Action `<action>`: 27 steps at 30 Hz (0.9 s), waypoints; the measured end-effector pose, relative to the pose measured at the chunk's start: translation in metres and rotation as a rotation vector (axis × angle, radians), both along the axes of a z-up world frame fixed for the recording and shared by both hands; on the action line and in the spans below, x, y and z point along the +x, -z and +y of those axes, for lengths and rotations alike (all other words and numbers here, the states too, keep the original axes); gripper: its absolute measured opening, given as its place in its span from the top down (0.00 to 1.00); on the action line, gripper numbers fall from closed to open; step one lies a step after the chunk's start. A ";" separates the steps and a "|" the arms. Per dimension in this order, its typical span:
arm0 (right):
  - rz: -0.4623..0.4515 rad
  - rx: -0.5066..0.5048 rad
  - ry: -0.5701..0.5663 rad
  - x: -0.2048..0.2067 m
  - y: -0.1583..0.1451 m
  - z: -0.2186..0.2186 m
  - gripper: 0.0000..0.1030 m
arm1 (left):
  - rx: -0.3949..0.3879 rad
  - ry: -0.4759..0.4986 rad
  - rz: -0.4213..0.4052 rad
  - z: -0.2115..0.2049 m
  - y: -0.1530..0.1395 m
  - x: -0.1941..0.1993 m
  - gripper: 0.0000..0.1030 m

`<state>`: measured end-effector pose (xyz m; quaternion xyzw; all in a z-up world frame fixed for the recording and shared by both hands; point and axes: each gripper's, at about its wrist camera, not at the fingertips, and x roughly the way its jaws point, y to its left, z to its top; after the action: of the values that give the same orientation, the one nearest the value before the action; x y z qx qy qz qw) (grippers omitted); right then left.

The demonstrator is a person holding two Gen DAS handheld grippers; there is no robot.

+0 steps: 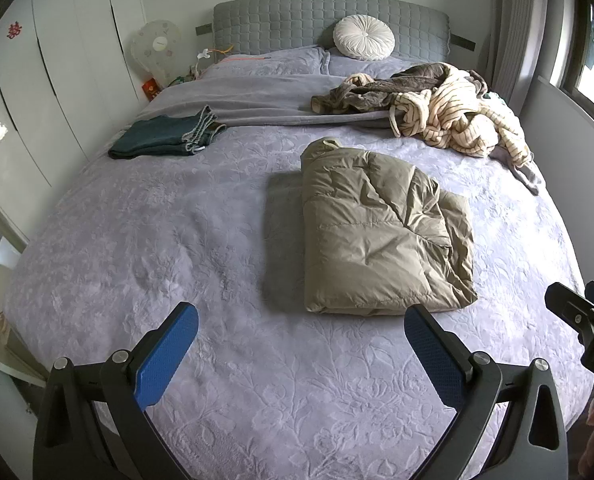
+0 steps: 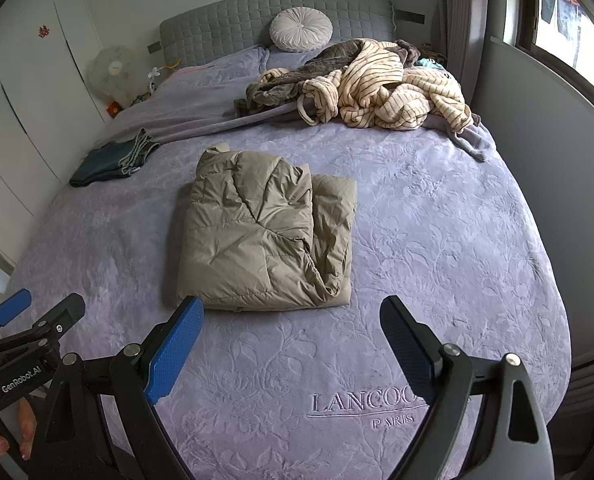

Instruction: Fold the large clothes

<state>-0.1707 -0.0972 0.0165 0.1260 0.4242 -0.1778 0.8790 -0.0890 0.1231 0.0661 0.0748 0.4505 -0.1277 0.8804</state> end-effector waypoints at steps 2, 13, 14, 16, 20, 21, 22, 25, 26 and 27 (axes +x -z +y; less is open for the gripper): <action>0.000 -0.001 0.000 0.000 0.000 -0.001 0.11 | 0.000 -0.001 0.000 0.000 0.000 0.000 0.00; 0.000 0.000 0.003 0.000 0.001 0.001 0.11 | 0.001 -0.002 -0.002 0.001 -0.001 -0.001 0.00; 0.000 -0.001 0.004 0.000 0.001 0.001 0.11 | 0.000 -0.001 -0.002 0.000 0.000 -0.001 0.00; 0.000 -0.001 0.003 0.000 0.000 0.001 0.11 | 0.000 -0.002 -0.002 0.000 0.000 -0.001 0.00; 0.000 -0.002 0.004 0.000 0.000 0.002 0.11 | 0.000 -0.002 -0.002 0.000 0.000 -0.001 0.00; 0.000 -0.001 0.004 0.000 0.000 0.002 0.11 | 0.000 -0.002 -0.002 0.001 -0.001 -0.001 0.00; 0.000 -0.002 0.004 0.000 0.000 0.002 0.11 | -0.001 -0.003 -0.002 0.001 -0.001 -0.001 0.00; 0.000 -0.001 0.004 0.000 0.000 0.002 0.11 | 0.000 -0.003 -0.002 0.000 0.000 -0.001 0.00; 0.001 -0.001 0.003 0.000 0.000 0.002 0.11 | 0.000 -0.001 -0.002 0.001 0.000 0.000 0.00; 0.001 -0.001 0.003 0.000 0.000 0.002 0.11 | -0.002 -0.003 -0.002 0.001 -0.001 0.000 0.00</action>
<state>-0.1705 -0.0949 0.0165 0.1260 0.4245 -0.1793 0.8785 -0.0889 0.1241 0.0669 0.0737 0.4497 -0.1268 0.8811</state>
